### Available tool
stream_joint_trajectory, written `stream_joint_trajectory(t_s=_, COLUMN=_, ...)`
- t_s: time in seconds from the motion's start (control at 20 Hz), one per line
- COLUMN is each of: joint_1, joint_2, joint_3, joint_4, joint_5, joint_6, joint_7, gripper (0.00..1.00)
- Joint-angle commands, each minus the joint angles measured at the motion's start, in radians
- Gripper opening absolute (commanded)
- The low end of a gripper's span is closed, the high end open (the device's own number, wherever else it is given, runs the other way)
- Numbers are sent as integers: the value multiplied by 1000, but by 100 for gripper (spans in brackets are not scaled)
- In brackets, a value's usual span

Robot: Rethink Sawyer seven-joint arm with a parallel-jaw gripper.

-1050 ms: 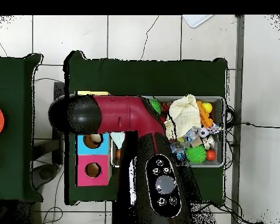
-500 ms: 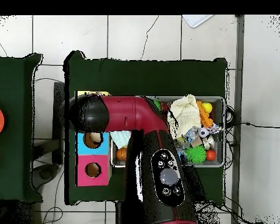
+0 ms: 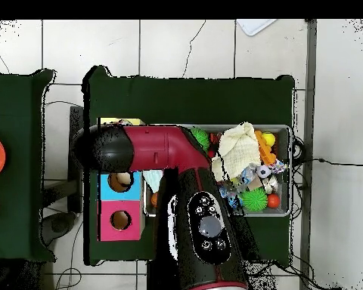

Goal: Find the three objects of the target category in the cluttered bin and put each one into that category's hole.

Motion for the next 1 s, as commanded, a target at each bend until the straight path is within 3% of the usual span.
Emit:
stream_joint_trajectory(t_s=0.05, joint_1=23, joint_2=11, joint_3=24, joint_4=42, joint_5=19, joint_6=16, joint_7=137, gripper=0)
stream_joint_trajectory(t_s=0.65, joint_1=45, joint_2=-5, joint_3=20, joint_4=55, joint_5=51, joint_6=17, joint_7=142, gripper=0)
stream_joint_trajectory(t_s=1.0, joint_1=-9, joint_2=-19, joint_3=40, joint_4=96, joint_5=46, joint_6=4, joint_7=74, gripper=0)
